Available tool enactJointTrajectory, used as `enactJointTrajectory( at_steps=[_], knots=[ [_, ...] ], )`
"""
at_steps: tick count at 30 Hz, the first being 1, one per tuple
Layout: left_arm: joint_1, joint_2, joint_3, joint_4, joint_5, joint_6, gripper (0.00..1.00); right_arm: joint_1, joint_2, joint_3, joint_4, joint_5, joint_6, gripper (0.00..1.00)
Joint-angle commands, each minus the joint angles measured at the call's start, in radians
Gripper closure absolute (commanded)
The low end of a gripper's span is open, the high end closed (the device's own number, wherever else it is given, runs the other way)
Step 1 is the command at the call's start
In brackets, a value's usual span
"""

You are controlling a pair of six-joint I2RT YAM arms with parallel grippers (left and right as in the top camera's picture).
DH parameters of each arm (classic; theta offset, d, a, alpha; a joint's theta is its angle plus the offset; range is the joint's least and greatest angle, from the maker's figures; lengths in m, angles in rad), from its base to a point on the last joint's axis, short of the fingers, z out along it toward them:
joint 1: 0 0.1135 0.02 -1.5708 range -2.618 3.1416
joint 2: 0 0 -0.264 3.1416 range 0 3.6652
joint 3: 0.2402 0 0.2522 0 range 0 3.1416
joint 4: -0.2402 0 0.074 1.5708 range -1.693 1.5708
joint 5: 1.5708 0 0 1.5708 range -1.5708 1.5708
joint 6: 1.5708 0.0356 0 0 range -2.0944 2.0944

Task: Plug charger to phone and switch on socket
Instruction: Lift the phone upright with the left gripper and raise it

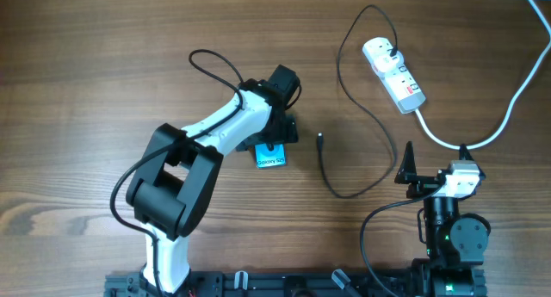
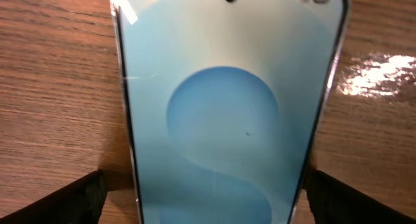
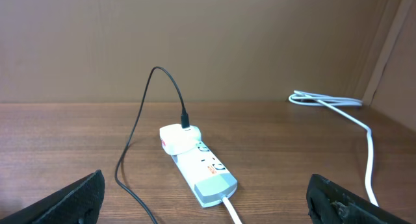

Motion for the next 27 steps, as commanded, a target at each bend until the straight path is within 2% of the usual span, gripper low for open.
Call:
enactJointTrajectory(
  at_steps=[1,4,6,11,16,27],
  knots=[
    [0.010,0.018,-0.018,0.006,-0.024,-0.002,0.01,0.004,-0.005,-0.001,0.003,0.010,0.012,0.00],
    [0.010,0.022,-0.018,0.011,-0.024,-0.002,0.08,0.004,-0.005,-0.001,0.003,0.010,0.013,0.00],
    [0.010,0.023,-0.018,0.014,-0.023,-0.003,0.18,0.004,-0.005,-0.001,0.003,0.010,0.013,0.00],
    [0.010,0.023,-0.018,0.016,-0.019,-0.003,0.27,0.004,-0.005,-0.001,0.003,0.010,0.012,0.00],
    [0.010,0.023,-0.010,0.005,-0.012,-0.003,0.30,0.004,-0.005,-0.001,0.003,0.010,0.012,0.00],
    [0.010,0.018,0.140,-0.151,-0.012,-0.003,0.32,0.004,-0.005,-0.001,0.003,0.010,0.012,0.00]
  ],
)
